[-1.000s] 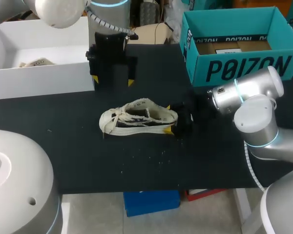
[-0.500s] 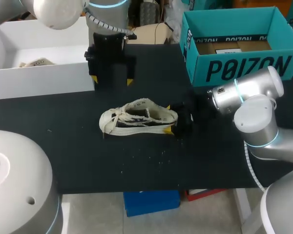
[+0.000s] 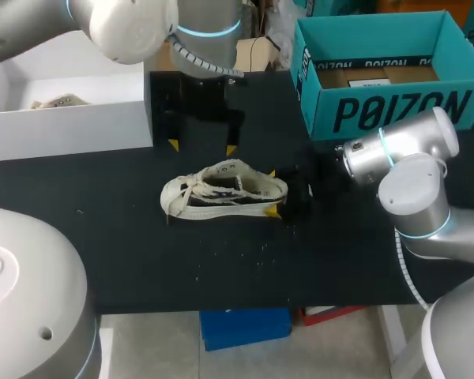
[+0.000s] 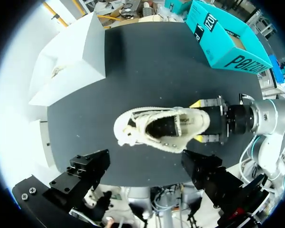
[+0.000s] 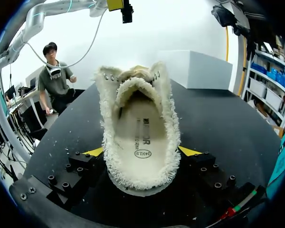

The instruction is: Take the shoe out of the shoebox, open the shoe tongue, remove and reinsert the insole, then place the shoe into the shoebox

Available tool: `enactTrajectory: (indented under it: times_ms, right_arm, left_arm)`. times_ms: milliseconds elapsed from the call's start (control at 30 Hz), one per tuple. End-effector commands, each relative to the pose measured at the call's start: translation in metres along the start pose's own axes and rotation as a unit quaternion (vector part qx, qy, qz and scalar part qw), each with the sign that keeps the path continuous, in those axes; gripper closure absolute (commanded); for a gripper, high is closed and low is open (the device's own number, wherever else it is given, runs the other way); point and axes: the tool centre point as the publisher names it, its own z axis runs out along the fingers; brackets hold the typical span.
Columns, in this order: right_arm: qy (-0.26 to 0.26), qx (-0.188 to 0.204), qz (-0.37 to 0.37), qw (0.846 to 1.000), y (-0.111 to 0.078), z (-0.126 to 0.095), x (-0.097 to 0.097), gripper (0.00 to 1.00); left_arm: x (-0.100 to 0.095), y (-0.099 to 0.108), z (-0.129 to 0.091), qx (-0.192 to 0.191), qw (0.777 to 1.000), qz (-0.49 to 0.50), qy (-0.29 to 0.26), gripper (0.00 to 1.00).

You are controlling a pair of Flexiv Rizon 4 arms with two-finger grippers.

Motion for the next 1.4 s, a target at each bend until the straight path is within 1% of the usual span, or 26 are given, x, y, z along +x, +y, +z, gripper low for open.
enactTrajectory:
  times_ms: [33,100,167,233,333,533,633,700,767,900,1067,1233,1400]
  right_arm:
    - [-0.001,0.001,0.0,1.0,-0.001,0.004,-0.001,1.0]
    - [-0.001,0.001,0.0,1.0,-0.001,0.004,-0.001,1.0]
    - [-0.001,0.001,0.0,1.0,-0.001,0.004,-0.001,1.0]
    - [-0.001,0.001,0.0,1.0,-0.001,0.004,-0.001,1.0]
    - [-0.001,0.001,0.0,1.0,-0.001,0.004,-0.001,1.0]
    - [-0.001,0.001,0.0,1.0,-0.001,0.004,-0.001,1.0]
    - [-0.001,0.001,0.0,1.0,-0.001,0.004,-0.001,1.0]
    - [-0.001,0.001,0.0,1.0,-0.001,0.004,-0.001,1.0]
    - [-0.001,0.001,0.0,1.0,-0.001,0.004,-0.001,1.0]
    - [-0.001,0.001,0.0,1.0,-0.001,0.004,-0.001,1.0]
    - [-0.001,0.001,0.0,1.0,-0.001,0.004,-0.001,1.0]
    - [-0.001,0.001,0.0,1.0,-0.001,0.004,-0.001,1.0]
    - [-0.001,0.001,0.0,1.0,-0.001,0.004,-0.001,1.0]
  left_arm:
    - [0.032,-0.01,0.025,-0.014,0.999,0.008,-0.032,0.0]
    - [0.039,-0.012,0.032,-0.022,0.999,0.02,-0.03,0.0]
    - [0.044,-0.014,0.038,-0.021,0.998,0.021,-0.049,0.0]
    - [0.052,-0.016,0.045,-0.029,0.998,0.029,-0.05,0.0]
    - [0.06,-0.018,0.054,-0.033,0.996,0.038,-0.07,0.0]
    - [0.068,-0.021,0.074,-0.047,0.993,0.042,-0.104,0.0]
    - [0.067,-0.022,0.084,-0.062,0.99,0.035,-0.118,0.0]
    - [0.065,-0.021,0.09,-0.065,0.988,0.027,-0.139,0.0]
    - [0.064,-0.021,0.095,-0.071,0.987,0.02,-0.145,0.0]
    - [0.059,-0.021,0.102,-0.072,0.984,0.013,-0.162,0.0]
    - [0.053,-0.021,0.108,-0.072,0.979,0.01,-0.193,0.0]
    - [0.044,-0.019,0.111,-0.075,0.975,0.004,-0.208,0.0]
    - [0.042,-0.019,0.112,-0.075,0.975,0.008,-0.21,0.0]
